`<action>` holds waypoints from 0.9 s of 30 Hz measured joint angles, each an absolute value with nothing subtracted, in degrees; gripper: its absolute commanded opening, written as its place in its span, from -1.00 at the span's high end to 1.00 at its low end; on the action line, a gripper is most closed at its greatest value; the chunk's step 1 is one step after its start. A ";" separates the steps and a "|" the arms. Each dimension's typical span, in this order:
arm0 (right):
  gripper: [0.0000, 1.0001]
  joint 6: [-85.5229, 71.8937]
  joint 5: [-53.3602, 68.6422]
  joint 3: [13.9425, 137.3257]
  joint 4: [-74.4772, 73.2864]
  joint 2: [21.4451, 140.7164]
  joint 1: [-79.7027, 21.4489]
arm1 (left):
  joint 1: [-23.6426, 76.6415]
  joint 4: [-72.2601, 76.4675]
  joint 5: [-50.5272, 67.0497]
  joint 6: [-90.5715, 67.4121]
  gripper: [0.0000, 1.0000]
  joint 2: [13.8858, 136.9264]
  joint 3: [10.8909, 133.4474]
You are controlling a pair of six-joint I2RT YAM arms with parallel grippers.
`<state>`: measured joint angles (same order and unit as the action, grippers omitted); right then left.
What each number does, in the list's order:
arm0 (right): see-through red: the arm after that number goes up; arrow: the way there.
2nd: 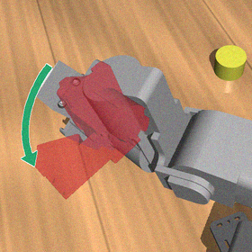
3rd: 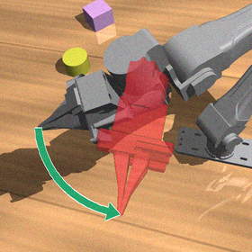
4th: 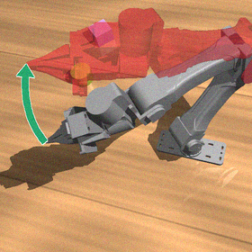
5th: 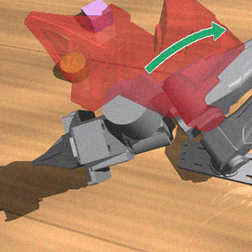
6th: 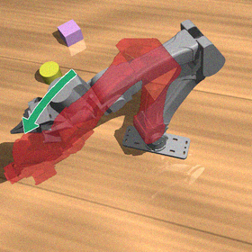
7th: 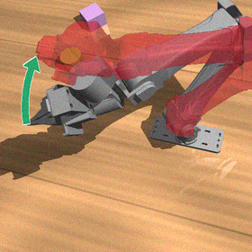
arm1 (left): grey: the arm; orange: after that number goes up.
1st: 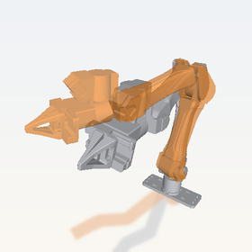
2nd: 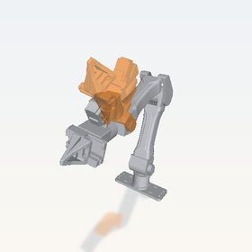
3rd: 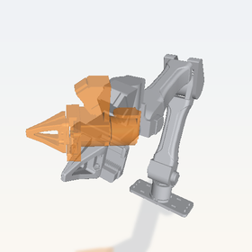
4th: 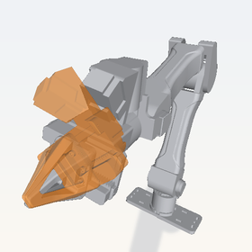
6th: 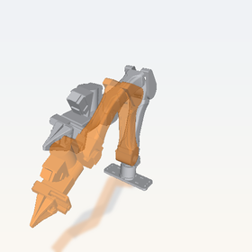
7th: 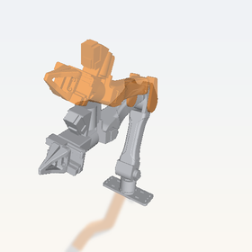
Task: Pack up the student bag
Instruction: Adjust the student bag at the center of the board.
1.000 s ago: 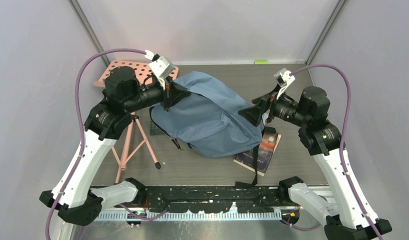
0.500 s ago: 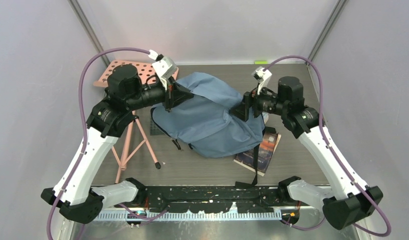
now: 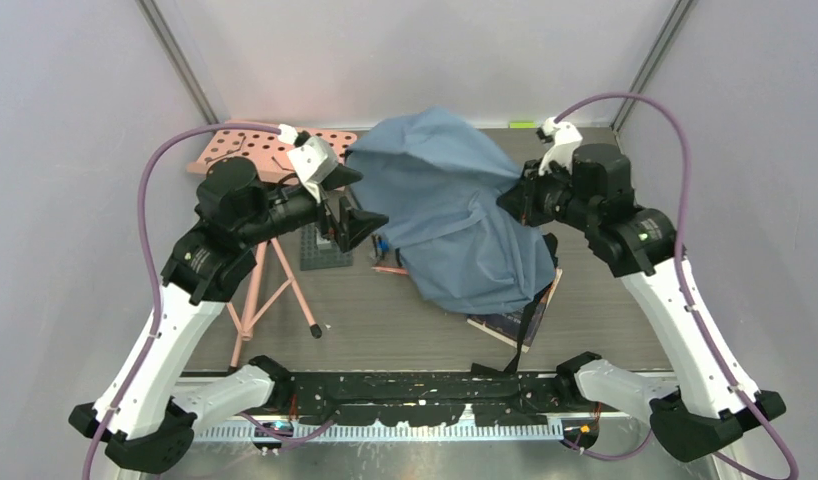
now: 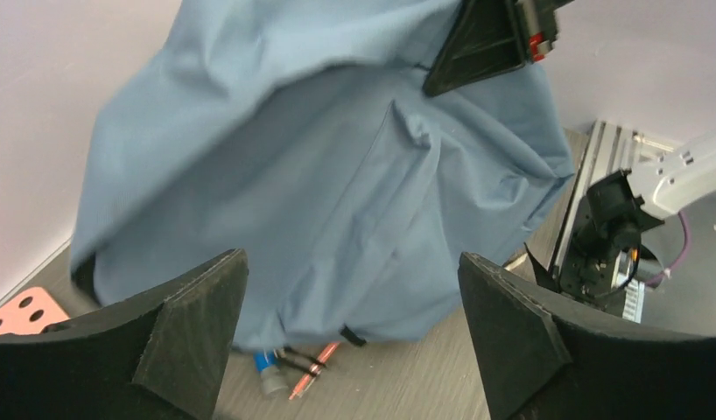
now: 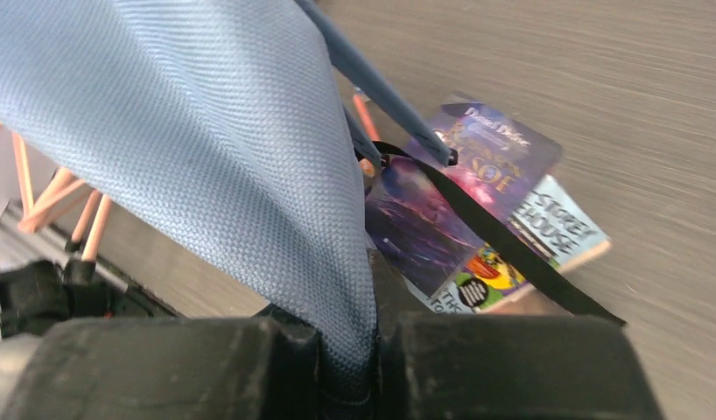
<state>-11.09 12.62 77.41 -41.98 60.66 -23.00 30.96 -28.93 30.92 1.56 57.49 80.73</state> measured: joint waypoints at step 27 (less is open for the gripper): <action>0.98 -24.38 -3.14 70.24 -54.02 69.56 -0.99 | 30.96 -21.15 28.10 -12.27 -0.88 61.28 62.54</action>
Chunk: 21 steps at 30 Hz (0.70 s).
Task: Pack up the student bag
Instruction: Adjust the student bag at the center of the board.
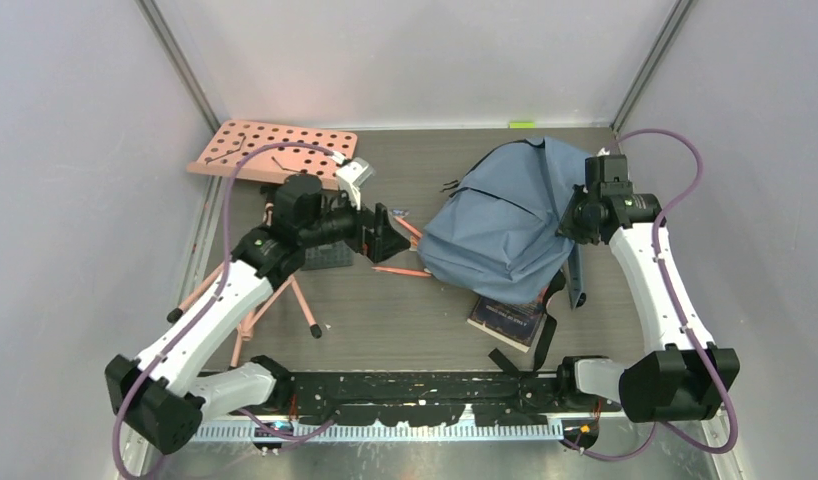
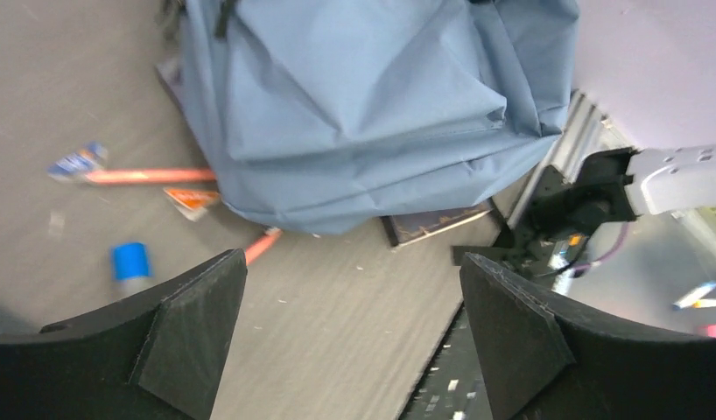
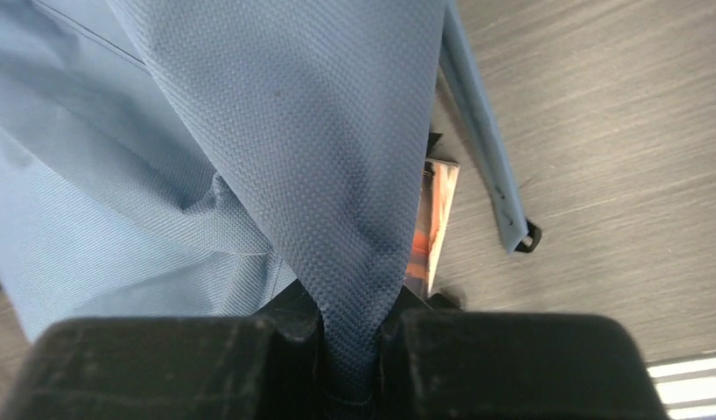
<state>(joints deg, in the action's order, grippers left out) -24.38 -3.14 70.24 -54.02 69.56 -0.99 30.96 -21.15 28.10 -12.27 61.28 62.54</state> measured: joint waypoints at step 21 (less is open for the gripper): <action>0.97 -23.64 -3.11 59.31 -44.97 68.58 -0.93 | 31.14 6.79 25.34 -35.35 -0.45 87.92 55.29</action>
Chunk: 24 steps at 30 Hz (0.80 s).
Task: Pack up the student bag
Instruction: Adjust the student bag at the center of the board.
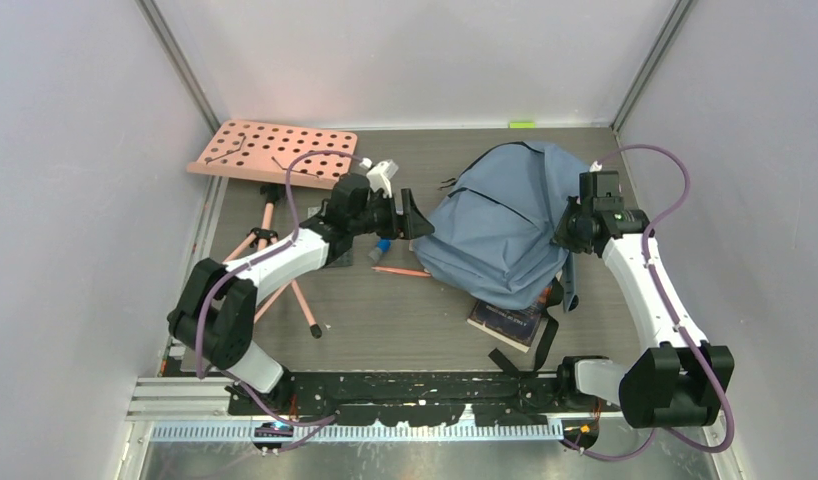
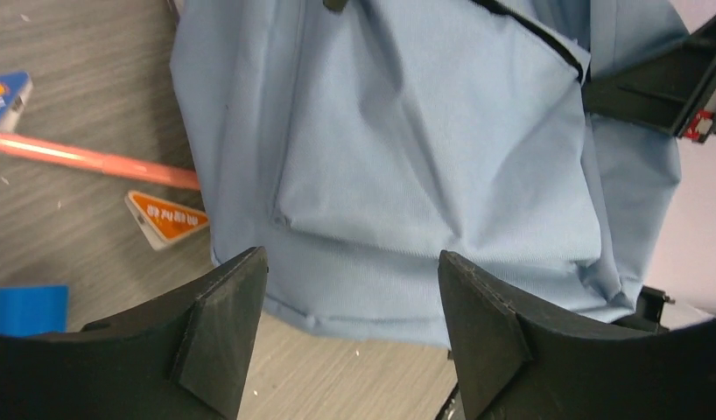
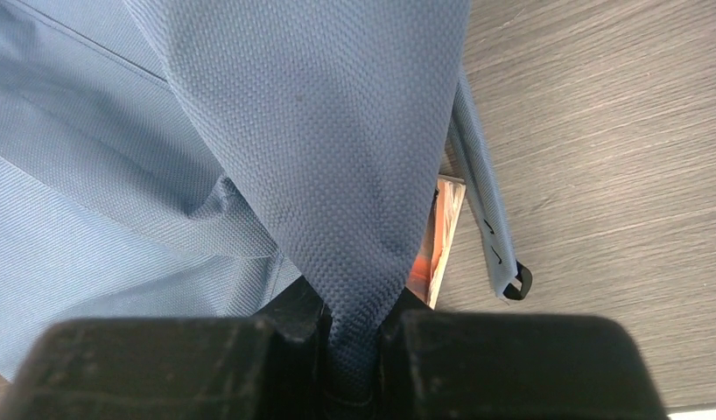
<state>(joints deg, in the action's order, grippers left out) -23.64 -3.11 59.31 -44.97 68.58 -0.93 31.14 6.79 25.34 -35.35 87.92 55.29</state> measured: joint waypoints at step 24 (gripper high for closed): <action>0.98 -22.13 -0.84 58.81 -45.32 67.42 -0.54 | 33.80 7.03 26.92 -32.49 1.00 99.07 60.82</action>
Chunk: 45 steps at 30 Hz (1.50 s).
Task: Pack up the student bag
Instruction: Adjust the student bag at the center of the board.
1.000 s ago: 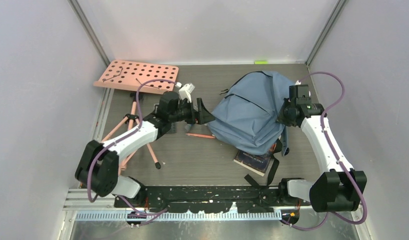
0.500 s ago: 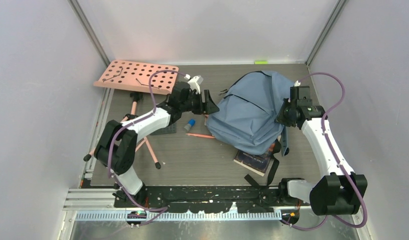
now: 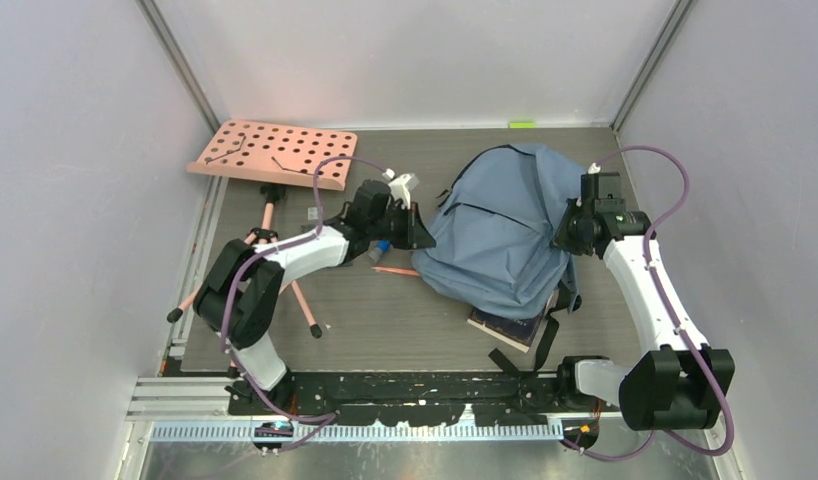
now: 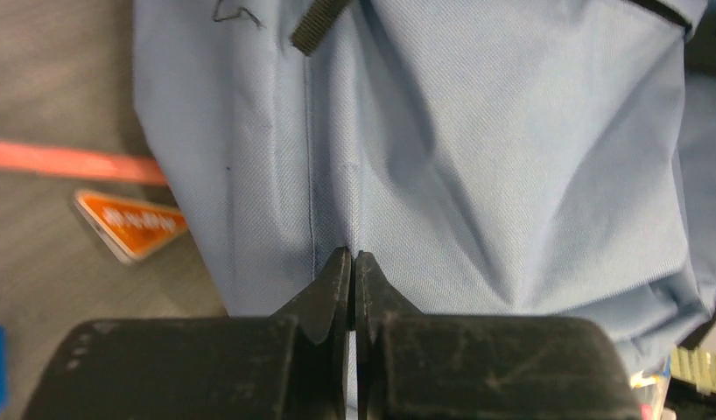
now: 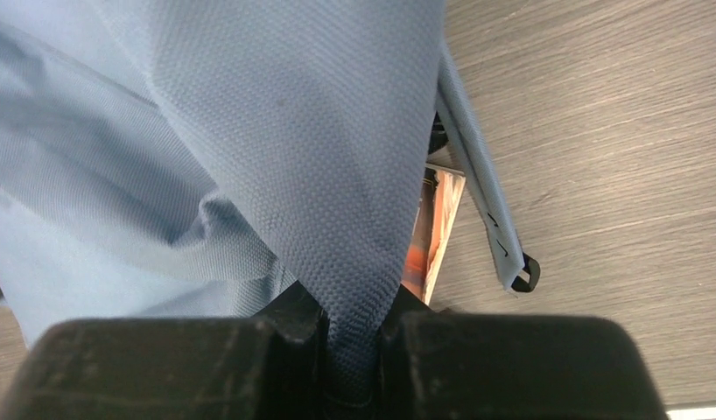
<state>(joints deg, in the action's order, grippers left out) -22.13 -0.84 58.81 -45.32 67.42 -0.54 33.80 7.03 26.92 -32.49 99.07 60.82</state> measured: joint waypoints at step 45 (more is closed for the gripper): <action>-0.20 -32.03 -9.02 68.31 -51.22 58.33 -23.11 | 28.42 -23.86 20.78 -25.85 -0.65 82.91 72.95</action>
<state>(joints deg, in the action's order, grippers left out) -32.03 -9.02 68.31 -51.22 58.33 -23.11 28.42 -23.86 20.78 -25.85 82.91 72.95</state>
